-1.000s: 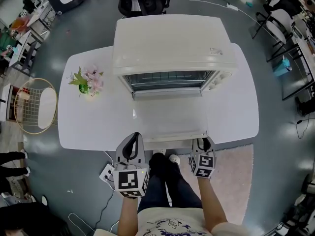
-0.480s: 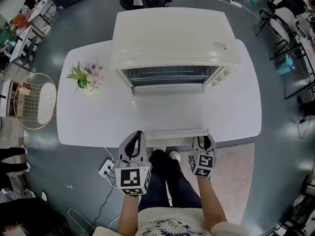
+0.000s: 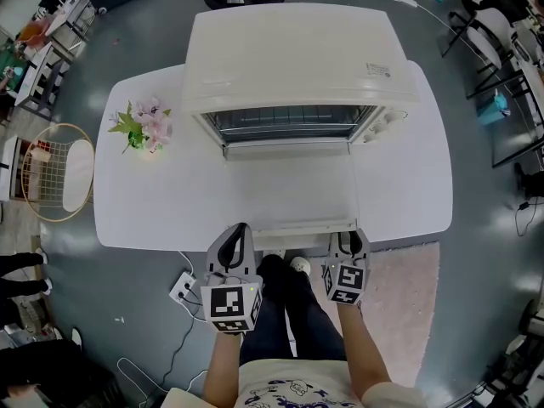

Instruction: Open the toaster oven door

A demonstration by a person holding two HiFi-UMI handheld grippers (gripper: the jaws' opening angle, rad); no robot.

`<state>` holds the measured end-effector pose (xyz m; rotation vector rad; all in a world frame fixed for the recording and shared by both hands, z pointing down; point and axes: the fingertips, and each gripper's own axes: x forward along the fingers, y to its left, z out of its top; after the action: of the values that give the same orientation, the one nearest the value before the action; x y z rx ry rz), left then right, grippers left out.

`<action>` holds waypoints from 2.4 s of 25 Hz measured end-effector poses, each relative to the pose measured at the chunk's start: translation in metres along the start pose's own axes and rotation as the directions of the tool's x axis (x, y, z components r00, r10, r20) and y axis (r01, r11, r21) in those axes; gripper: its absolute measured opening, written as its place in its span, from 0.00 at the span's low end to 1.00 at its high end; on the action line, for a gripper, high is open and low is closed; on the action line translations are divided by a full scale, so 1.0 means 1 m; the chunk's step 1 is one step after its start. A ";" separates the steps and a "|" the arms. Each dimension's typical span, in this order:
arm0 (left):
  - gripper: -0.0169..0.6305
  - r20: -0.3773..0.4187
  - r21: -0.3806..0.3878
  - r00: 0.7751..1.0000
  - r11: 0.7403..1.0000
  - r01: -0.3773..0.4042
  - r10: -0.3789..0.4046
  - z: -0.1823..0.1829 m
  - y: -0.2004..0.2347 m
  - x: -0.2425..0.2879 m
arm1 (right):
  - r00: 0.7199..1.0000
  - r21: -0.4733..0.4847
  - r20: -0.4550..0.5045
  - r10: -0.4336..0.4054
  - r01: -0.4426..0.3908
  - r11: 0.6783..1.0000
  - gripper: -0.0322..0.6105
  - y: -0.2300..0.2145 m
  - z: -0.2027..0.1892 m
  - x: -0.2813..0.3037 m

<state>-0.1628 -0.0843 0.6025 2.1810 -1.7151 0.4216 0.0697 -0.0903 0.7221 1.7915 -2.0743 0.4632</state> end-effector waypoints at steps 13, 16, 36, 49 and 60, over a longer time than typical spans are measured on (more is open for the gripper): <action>0.04 0.007 -0.005 1.000 1.000 -0.001 0.001 -0.011 -0.003 0.000 | 1.000 0.007 0.022 -0.013 0.013 1.000 0.26 -0.002 0.000 0.000; 0.04 0.004 -0.009 1.000 1.000 -0.002 0.002 -0.017 -0.001 0.001 | 0.999 0.021 0.026 -0.019 0.018 1.000 0.27 -0.003 0.000 0.000; 0.04 -0.013 -0.026 1.000 1.000 -0.008 0.007 -0.028 0.009 0.002 | 1.000 0.087 -0.002 0.006 -0.006 0.996 0.19 -0.002 -0.008 -0.009; 0.04 0.013 -0.027 1.000 0.999 -0.019 0.020 -0.011 0.014 0.000 | 0.998 0.109 0.017 0.066 -0.067 0.992 0.19 0.000 0.002 -0.031; 0.04 0.069 -0.034 0.997 0.999 -0.025 0.027 0.023 0.012 -0.008 | 0.989 0.082 0.112 0.097 -0.107 0.991 0.19 0.000 0.062 -0.068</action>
<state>-0.1757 -0.0901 0.5789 2.1762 -1.7756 0.3244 0.0750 -0.0605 0.6351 1.8017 -2.2606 0.5029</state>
